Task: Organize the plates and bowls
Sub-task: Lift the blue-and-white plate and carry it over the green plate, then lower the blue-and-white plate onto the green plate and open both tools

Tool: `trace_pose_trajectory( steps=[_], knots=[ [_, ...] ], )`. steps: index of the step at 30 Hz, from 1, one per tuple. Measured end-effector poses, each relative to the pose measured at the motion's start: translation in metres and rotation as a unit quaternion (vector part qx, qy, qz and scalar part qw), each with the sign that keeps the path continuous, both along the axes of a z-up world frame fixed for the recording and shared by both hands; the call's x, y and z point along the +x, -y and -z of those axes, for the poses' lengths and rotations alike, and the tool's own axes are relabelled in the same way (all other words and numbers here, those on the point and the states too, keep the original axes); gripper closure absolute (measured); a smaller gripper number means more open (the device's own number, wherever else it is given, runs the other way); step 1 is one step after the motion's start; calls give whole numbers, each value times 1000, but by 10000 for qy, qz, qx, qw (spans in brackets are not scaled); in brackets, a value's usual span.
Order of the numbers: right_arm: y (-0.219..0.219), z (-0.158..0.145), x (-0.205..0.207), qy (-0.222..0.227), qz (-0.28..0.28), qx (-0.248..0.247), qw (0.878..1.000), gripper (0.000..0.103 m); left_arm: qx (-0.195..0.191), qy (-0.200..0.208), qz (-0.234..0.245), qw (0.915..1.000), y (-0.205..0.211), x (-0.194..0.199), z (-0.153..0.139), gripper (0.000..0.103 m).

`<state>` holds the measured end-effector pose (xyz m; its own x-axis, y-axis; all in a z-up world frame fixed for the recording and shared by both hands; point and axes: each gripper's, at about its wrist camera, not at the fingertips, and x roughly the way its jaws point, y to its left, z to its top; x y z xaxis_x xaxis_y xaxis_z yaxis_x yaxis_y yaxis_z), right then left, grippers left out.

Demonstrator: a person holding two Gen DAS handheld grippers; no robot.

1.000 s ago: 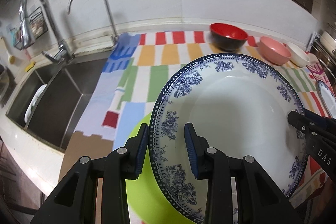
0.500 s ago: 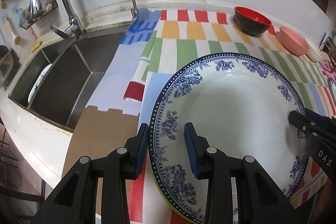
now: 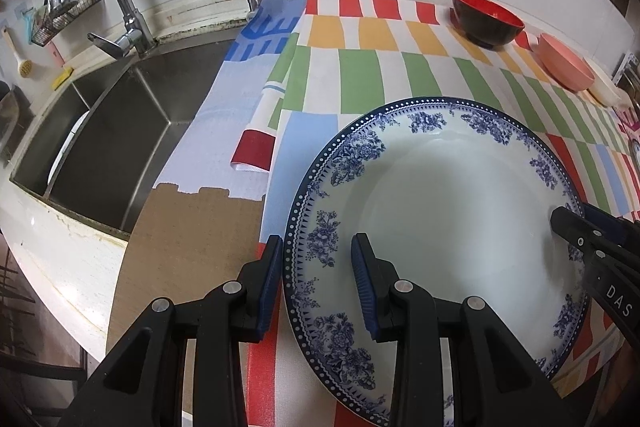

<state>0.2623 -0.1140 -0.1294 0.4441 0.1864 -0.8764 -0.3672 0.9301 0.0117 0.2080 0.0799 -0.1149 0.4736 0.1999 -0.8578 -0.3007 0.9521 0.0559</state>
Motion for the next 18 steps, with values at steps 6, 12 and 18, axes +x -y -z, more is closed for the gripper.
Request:
trace_pose_trajectory(
  steps=[6, 12, 18],
  knots=[
    [-2, 0, 0, 6, 17, -39, 10000, 67, -17, -5, 23, 10000, -1, 1, 1, 68],
    [-2, 0, 0, 24, -16, -50, 10000, 66, -5, -9, 65, 10000, -1, 0, 0, 56],
    [4, -4, -1, 84, 142, -3, 9999, 57, 189, 213, 79, 9996, -1, -5, -11, 40]
  ],
)
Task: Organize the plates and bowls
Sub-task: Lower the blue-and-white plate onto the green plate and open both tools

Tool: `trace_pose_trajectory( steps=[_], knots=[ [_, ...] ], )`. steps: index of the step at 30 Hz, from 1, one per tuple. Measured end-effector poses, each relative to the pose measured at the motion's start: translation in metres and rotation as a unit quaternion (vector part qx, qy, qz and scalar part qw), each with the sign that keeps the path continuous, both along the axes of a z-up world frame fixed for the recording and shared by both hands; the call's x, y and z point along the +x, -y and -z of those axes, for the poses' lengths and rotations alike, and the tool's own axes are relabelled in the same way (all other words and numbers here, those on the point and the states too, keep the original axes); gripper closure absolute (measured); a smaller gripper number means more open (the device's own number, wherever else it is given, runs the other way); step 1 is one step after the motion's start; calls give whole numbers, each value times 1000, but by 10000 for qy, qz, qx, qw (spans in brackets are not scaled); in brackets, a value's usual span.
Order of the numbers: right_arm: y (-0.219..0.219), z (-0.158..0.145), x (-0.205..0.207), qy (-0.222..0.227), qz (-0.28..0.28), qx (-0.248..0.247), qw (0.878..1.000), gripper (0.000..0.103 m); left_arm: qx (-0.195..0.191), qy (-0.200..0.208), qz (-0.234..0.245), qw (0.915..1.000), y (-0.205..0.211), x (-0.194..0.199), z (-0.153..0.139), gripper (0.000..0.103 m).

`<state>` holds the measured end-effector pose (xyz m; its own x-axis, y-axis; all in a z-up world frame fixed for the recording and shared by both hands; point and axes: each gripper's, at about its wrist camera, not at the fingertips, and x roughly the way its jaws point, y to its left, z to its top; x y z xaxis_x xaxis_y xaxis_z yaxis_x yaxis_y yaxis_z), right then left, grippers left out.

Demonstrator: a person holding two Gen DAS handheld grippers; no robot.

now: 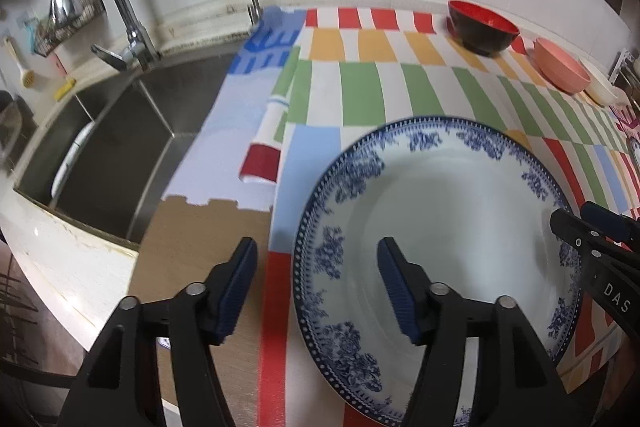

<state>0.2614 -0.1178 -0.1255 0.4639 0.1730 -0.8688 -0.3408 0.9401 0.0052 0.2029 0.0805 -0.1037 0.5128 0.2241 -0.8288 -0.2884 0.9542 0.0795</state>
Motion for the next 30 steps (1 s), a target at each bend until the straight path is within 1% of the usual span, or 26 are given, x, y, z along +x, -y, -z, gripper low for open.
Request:
trace_pose_trajectory(
  steps=[5, 12, 15, 17, 20, 24, 26, 30],
  knots=[
    [6, -10, -6, 128, 98, 260, 9995, 57, 130, 260, 155, 9995, 5, -4, -15, 36],
    [17, -30, -20, 356, 257, 466, 9979, 57, 56, 569, 468, 9973, 16, -7, -35, 33],
    [25, -39, -27, 477, 387, 502, 9968, 57, -20, 652, 648, 9958, 23, -8, -41, 30],
    [31, -45, -32, 586, 501, 511, 9957, 49, -103, 687, 838, 9941, 30, -7, -46, 28],
    [42, -52, -38, 708, 690, 556, 9935, 47, -119, 816, 1055, 9910, 41, -6, -56, 22],
    [58, -62, -46, 867, 940, 575, 9901, 47, -164, 990, 1328, 9860, 58, -1, -68, 19],
    [68, -69, -50, 990, 1104, 574, 9873, 41, -162, 1054, 1448, 9837, 67, 2, -73, 16],
    [89, -77, -53, 1157, 1424, 539, 9816, 37, -148, 1170, 1697, 9784, 89, 9, -81, 11]
  ],
)
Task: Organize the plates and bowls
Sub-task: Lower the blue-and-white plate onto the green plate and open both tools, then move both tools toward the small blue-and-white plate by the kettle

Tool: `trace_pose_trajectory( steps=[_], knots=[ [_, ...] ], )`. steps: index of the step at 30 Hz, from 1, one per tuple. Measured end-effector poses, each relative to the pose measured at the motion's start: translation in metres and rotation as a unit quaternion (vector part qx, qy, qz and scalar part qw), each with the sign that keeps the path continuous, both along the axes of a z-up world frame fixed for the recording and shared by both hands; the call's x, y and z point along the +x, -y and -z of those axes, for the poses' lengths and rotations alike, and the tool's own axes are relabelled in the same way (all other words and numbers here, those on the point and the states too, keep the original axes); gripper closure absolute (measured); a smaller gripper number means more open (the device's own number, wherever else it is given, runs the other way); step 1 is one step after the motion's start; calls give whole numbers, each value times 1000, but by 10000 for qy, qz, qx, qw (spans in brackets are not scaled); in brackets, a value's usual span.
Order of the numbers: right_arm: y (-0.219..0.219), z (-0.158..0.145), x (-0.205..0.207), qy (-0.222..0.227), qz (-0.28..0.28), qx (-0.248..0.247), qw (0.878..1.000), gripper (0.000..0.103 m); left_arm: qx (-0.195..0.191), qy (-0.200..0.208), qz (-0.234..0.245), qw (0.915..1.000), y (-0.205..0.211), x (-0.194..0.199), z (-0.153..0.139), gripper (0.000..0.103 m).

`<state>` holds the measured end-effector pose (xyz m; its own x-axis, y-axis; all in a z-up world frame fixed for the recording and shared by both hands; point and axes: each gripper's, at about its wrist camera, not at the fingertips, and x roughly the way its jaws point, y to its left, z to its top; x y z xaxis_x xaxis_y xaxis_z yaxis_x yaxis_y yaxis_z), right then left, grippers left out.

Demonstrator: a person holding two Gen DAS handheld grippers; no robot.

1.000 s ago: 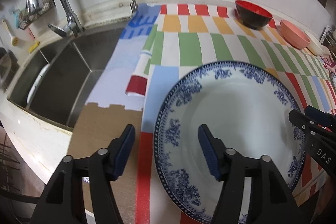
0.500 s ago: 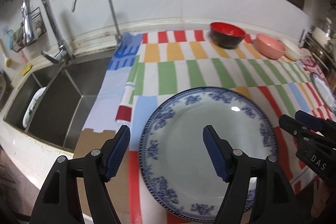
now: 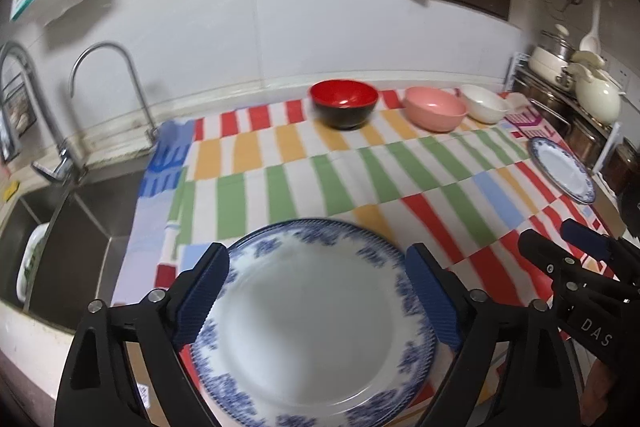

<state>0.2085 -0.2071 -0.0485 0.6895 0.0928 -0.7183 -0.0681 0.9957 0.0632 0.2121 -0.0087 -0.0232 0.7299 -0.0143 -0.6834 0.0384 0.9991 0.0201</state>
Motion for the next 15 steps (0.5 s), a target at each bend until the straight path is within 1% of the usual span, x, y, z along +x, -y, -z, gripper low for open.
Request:
trace_pose_trajectory(
  steps=[5, 9, 15],
  knots=[
    [33, -6, 2, 79, 453, -49, 9989, 36, 75, 85, 261, 9996, 31, 14, -4, 9],
    [59, -10, 5, 152, 690, -118, 9974, 36, 97, 138, 457, 9988, 61, 25, -6, 9],
    [103, -13, 15, 185, 968, -151, 9950, 36, 51, 104, 738, 9972, 107, 46, -8, 9]
  ],
)
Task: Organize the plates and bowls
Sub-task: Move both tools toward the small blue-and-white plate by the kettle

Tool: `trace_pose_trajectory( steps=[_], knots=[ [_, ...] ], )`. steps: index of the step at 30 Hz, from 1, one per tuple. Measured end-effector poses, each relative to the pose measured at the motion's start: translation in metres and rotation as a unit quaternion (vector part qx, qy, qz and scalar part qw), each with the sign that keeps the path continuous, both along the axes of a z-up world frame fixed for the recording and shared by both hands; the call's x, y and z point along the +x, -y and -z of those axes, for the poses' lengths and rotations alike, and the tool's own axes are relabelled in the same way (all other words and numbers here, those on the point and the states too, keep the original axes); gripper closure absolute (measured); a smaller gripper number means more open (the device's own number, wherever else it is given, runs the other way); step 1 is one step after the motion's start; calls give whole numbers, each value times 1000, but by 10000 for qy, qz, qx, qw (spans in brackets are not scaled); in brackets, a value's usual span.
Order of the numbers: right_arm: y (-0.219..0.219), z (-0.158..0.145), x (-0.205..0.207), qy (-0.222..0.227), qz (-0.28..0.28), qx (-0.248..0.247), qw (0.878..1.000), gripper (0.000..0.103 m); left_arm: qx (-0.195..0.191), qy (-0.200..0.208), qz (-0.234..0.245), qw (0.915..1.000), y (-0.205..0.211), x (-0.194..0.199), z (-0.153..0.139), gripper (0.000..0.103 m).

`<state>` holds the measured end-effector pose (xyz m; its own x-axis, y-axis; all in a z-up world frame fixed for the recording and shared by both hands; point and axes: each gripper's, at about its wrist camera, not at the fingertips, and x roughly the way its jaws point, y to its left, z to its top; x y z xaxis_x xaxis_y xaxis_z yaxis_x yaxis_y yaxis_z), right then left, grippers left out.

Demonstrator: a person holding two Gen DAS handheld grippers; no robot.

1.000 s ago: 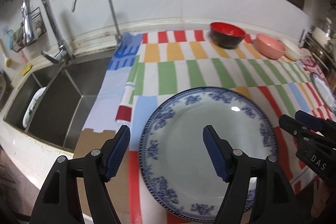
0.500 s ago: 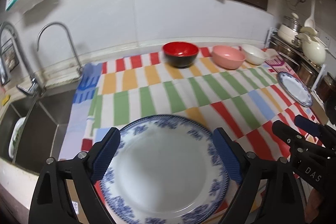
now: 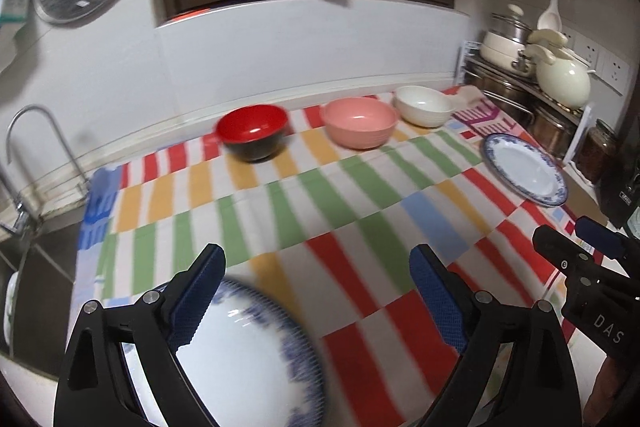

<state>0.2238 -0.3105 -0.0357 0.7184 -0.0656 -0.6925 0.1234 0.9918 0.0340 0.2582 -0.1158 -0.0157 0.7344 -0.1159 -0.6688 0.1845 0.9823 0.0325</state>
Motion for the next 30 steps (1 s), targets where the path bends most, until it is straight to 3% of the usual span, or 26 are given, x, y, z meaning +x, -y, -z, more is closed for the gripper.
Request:
trace_pose_trajectory(
  steps=[30],
  knots=[
    [208, 3, 71, 250, 1258, -48, 9917, 36, 175, 62, 1050, 9943, 219, 101, -7, 9]
  ],
)
